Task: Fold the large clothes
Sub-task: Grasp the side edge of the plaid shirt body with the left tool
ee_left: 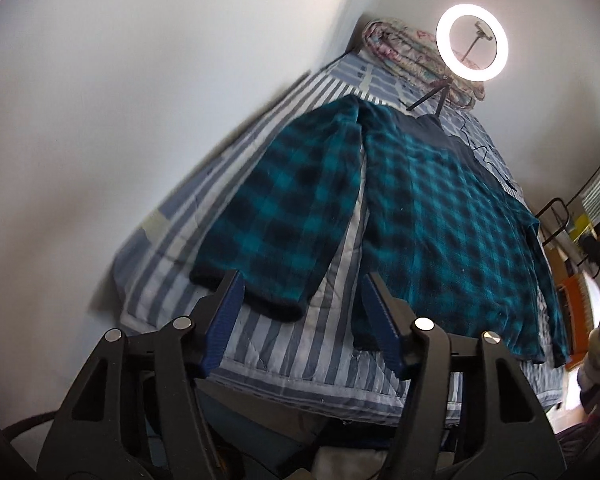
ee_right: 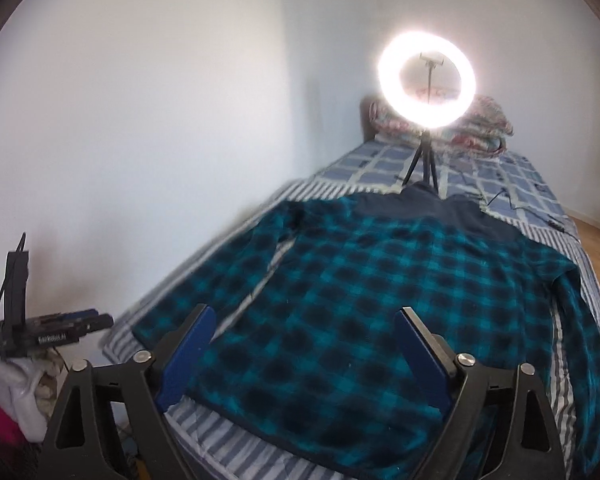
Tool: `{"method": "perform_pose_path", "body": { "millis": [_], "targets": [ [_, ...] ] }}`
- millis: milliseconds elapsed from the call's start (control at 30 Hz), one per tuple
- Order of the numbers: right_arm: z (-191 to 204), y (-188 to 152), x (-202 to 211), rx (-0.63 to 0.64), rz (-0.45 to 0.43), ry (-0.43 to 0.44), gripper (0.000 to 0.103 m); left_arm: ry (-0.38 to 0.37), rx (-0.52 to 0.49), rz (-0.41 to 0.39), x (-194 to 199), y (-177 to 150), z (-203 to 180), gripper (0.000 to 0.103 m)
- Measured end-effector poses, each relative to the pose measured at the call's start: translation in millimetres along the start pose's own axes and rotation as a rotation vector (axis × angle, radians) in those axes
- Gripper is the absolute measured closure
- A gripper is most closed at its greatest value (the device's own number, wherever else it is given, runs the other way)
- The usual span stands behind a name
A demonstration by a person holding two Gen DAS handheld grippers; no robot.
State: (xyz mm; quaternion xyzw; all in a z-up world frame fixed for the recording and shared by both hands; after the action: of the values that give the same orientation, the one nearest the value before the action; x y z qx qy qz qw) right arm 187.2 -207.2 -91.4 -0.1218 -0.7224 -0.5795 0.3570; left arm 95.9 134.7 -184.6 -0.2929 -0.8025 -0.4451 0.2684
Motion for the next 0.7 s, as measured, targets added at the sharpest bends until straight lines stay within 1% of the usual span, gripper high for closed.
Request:
{"method": "perform_pose_path", "body": {
  "millis": [33,100,200,267,367,433,533,633,700],
  "targets": [
    [0.6,-4.7,-4.1,0.007,0.025,0.0,0.017,-0.008,0.027,0.012,-3.9,-2.4,5.4,0.04],
    [-0.5,-14.8,-11.2,-0.001,0.077,0.017,0.028,-0.029,0.082,0.037,-13.4,-7.5,14.5,0.04],
    [-3.5,-27.6,-13.3,-0.056,0.147,0.072,0.036,-0.071,0.159,0.072,-27.5,-11.1,24.3,0.04],
    [-3.7,-32.6,-12.6,-0.074,0.17,0.093,0.038,-0.089,0.226,0.09,-35.9,-12.2,33.6,0.04],
    [-0.4,-33.1,-8.8,-0.048,0.169,0.095,0.041,-0.116,0.36,0.111,-52.3,-13.6,49.6,0.04],
    [4.8,-32.2,-5.0,-0.026,0.165,0.1,0.041,-0.095,0.417,0.114,-60.4,-15.3,61.2,0.04],
    [8.5,-30.9,-0.1,-0.007,0.155,0.105,0.041,-0.048,0.469,0.107,-65.1,-18.3,79.1,0.04],
    [9.6,-28.8,2.7,0.012,0.138,0.097,0.041,-0.036,0.511,0.102,-68.3,-21.5,91.4,0.04],
    [10.2,-28.1,3.7,0.016,0.131,0.096,0.041,-0.034,0.521,0.097,-73.8,-20.4,99.1,0.04]
  ]
}}
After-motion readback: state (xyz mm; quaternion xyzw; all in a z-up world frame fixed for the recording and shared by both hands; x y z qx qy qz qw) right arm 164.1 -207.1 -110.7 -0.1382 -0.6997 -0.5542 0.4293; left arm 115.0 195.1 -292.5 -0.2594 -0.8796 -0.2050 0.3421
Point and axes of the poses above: each gripper's, at about its wrist camera, not at the fingertips, and x roughly against the way its jaws point, z to its left, y to its top, the point moved 10 cm from there along -x, roughly the way its jaws point, and after that the axes turned 11 degrees about -y, right-handed, at the moved point
